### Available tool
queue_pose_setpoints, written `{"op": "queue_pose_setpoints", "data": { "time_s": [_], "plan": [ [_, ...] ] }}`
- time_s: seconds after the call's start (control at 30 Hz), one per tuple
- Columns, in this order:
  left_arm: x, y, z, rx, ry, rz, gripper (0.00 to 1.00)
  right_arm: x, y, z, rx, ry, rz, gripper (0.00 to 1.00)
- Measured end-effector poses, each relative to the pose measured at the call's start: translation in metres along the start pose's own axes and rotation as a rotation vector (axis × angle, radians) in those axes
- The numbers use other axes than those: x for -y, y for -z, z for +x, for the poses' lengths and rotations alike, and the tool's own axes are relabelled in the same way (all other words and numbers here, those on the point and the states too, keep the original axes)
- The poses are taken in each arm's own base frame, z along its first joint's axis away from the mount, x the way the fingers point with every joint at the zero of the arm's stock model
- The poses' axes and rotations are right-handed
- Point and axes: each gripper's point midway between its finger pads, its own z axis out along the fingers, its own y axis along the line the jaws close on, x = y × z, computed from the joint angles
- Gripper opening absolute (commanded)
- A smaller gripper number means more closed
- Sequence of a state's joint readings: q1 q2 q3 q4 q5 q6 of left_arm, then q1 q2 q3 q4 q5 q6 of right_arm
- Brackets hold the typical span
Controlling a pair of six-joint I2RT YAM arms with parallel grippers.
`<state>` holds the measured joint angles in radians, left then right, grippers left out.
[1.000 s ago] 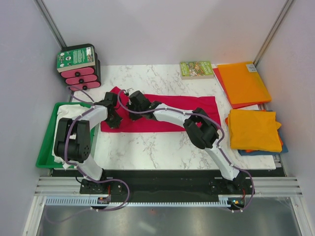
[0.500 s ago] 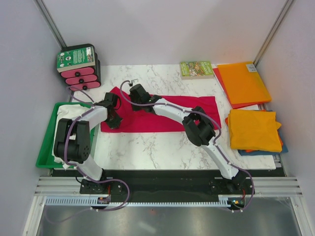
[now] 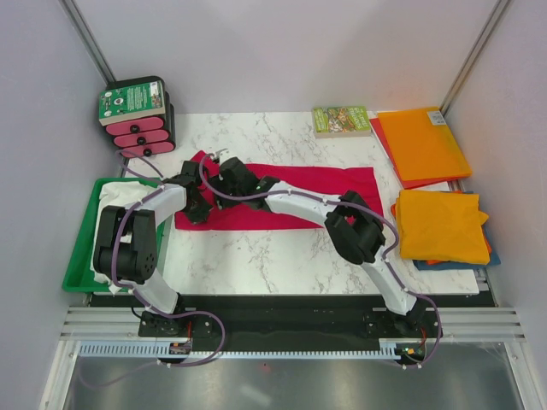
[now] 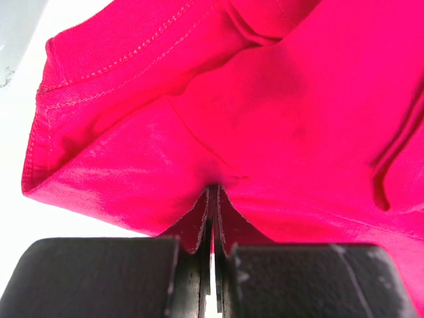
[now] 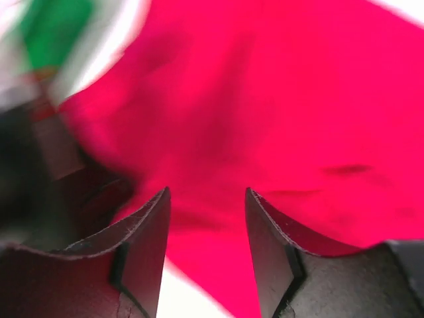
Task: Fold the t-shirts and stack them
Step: Rotate the tshirt 90 degrees
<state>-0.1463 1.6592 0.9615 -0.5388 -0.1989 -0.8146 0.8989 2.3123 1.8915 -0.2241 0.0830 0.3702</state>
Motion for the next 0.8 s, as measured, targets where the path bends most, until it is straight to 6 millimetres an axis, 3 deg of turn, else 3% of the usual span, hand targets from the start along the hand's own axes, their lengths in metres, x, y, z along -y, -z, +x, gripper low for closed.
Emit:
{"op": "queue_pose_setpoints", "data": {
  "time_s": [0.1, 0.17, 0.47, 0.67, 0.8],
  "plan": [
    [-0.001, 0.000, 0.001, -0.004, -0.002, -0.004, 0.02, -0.038, 0.009, 0.008, 0.003, 0.032, -0.063, 0.54],
    [-0.004, 0.001, 0.001, -0.008, 0.000, -0.009, 0.02, -0.039, 0.009, 0.008, 0.002, 0.029, -0.070, 0.52],
    [-0.004, 0.001, 0.002, -0.007, 0.000, -0.008, 0.02, -0.017, -0.007, 0.007, 0.003, 0.017, -0.023, 0.49],
    [-0.004, 0.001, 0.002, -0.007, -0.001, -0.008, 0.02, -0.006, -0.027, 0.028, -0.043, 0.041, 0.014, 0.48],
    [-0.003, 0.001, 0.002, -0.008, -0.001, -0.008, 0.02, 0.000, -0.031, 0.038, -0.065, 0.049, 0.037, 0.39]
  ]
}}
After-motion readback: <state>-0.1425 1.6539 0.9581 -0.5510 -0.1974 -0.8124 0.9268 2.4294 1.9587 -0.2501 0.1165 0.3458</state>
